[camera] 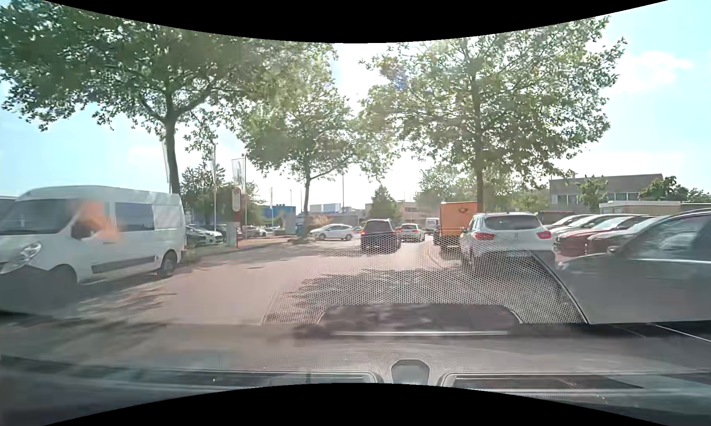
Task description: Follow the waypoints while adhering to traffic rules and regulations
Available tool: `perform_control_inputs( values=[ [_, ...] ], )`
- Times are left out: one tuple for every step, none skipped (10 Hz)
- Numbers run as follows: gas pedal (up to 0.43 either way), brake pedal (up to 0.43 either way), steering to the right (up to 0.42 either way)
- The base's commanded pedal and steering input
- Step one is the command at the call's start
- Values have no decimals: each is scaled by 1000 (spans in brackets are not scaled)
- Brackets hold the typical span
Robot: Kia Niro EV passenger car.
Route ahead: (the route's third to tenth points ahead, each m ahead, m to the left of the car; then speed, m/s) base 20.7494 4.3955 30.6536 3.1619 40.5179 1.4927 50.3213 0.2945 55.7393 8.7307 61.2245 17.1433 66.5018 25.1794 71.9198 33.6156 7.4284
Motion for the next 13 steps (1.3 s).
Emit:
perform_control_inputs(
  values=[
    [0, 128, 14],
    [0, 128, 14],
    [0, 122, 14],
    [0, 116, 14],
    [0, 98, 17],
    [0, 98, 20],
    [0, 98, 21],
    [0, 98, 21],
    [0, 104, 22],
    [0, 110, 23],
    [0, 104, 23],
    [0, 110, 23],
    [0, 110, 23]
  ],
)
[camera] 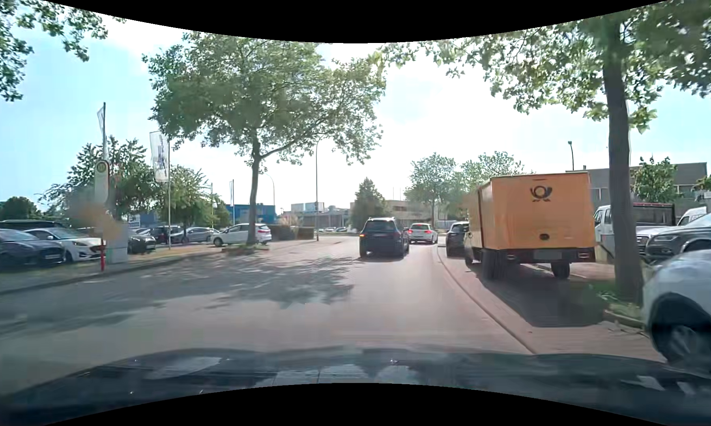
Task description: Follow the waypoints while adhering to traffic rules and regulations
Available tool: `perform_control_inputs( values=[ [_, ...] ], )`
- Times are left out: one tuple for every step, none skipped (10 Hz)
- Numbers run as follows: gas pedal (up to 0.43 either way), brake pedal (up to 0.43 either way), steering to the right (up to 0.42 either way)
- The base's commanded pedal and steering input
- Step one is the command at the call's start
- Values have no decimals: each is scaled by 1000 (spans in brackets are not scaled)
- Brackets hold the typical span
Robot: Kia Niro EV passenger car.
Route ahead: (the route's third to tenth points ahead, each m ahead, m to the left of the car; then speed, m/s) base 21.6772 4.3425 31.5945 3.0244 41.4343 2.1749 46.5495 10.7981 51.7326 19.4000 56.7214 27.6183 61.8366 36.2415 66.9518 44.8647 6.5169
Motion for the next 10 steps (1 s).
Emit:
perform_control_inputs(
  values=[
    [0, 110, 22],
    [0, 110, 22],
    [0, 110, 22],
    [0, 110, 22],
    [0, 110, 22],
    [0, 116, 22],
    [0, 116, 22],
    [0, 116, 22],
    [0, 104, 22],
    [0, 85, 22]
  ],
)
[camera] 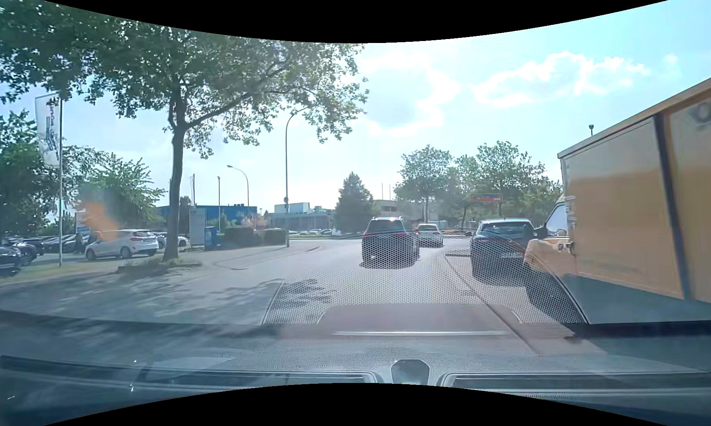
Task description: Follow the waypoints while adhering to traffic rules and regulations
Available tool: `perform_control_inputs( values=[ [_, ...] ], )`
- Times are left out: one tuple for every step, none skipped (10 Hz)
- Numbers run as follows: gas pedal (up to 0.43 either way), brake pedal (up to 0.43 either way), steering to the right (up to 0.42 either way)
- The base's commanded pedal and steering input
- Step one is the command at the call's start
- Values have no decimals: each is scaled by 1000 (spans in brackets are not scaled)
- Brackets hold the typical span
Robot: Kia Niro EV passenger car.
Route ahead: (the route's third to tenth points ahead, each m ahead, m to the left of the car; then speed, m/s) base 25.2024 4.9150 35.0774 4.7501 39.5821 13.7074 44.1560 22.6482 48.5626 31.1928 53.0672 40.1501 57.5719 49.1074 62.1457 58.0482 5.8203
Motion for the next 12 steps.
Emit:
perform_control_inputs(
  values=[
    [0, 79, 22],
    [0, 79, 22],
    [0, 79, 22],
    [0, 79, 22],
    [0, 79, 22],
    [0, 79, 22],
    [0, 79, 22],
    [0, 79, 22],
    [0, 79, 23],
    [0, 73, 24],
    [0, 55, 25],
    [0, 49, 28]
  ],
)
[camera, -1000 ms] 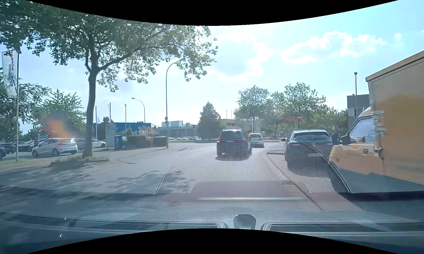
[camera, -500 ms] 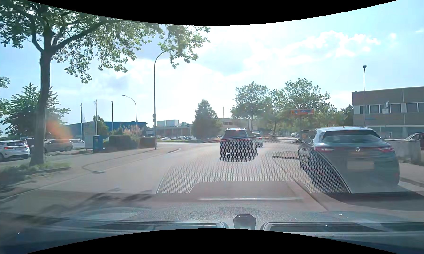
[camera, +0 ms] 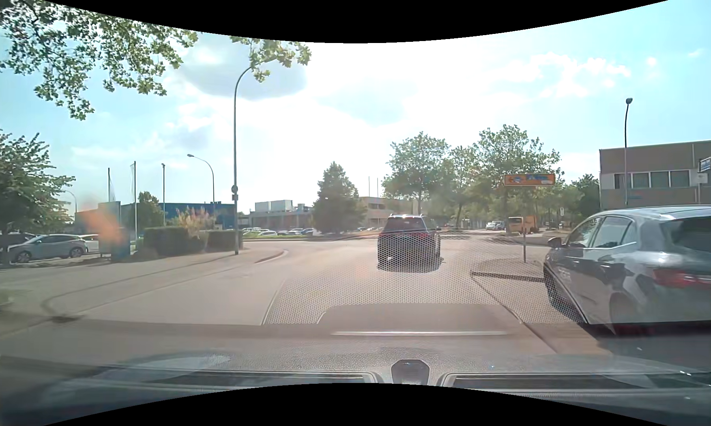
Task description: Follow the waypoints while adhering to traffic rules and regulations
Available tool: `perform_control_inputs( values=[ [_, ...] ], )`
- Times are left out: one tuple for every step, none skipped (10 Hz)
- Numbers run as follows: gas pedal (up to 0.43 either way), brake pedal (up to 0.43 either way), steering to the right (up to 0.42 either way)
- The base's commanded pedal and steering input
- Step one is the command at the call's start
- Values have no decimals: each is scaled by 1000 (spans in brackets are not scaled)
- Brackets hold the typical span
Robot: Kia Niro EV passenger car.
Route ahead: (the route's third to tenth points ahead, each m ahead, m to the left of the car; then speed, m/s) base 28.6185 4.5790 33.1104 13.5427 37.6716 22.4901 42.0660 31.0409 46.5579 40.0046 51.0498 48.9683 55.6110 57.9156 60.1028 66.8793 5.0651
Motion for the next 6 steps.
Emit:
perform_control_inputs(
  values=[
    [0, 43, 28],
    [0, 37, 28],
    [0, 18, 28],
    [0, 0, 28],
    [0, 0, 28],
    [0, 0, 29]
  ],
)
